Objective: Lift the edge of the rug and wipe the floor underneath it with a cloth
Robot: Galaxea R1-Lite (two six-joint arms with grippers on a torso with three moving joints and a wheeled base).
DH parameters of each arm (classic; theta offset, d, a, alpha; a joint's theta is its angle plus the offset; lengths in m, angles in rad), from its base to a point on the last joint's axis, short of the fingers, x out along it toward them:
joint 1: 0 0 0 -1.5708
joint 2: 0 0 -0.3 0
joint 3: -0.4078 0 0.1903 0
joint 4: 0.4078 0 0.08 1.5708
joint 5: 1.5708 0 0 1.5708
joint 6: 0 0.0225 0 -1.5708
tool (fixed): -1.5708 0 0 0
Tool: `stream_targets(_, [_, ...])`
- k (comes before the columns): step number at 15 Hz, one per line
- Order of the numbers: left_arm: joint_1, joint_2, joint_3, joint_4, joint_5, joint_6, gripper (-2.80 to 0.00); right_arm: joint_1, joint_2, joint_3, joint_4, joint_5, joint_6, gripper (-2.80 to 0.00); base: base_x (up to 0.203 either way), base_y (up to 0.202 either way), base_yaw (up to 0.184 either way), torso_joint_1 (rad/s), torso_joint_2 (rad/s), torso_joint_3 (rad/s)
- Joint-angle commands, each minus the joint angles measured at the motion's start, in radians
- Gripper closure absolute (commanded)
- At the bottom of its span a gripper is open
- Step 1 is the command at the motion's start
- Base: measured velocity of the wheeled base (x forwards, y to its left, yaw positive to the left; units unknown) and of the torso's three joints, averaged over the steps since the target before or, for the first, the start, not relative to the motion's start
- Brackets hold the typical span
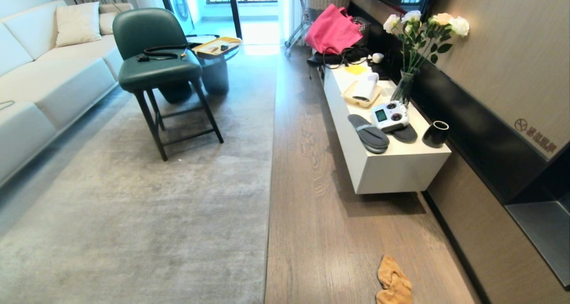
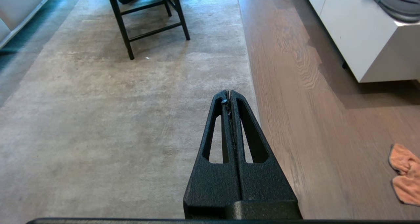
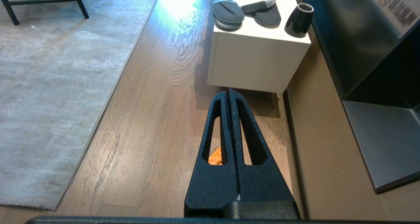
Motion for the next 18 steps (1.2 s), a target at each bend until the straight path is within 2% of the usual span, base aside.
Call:
stream_targets(1, [0.0,0.0,0.0,0.0,0.001,0.001,0.0,0.0,0.001,0.0,0.0,0.001,0.001,0.0,0.0,0.0,0.0,0.109,-0.47,-0.369])
stream_targets(9, [0.0,0.0,0.0,0.0,0.001,0.001,0.0,0.0,0.001,0.0,0.0,0.001,0.001,0.0,0.0,0.0,0.0,0.143,-0.51,-0.36])
stream_targets(18, [0.0,0.0,0.0,0.0,0.001,0.001,0.0,0.0,0.001,0.0,0.0,0.001,-0.004,0.0,0.0,0.0,0.0,0.212,-0.56,-0.352])
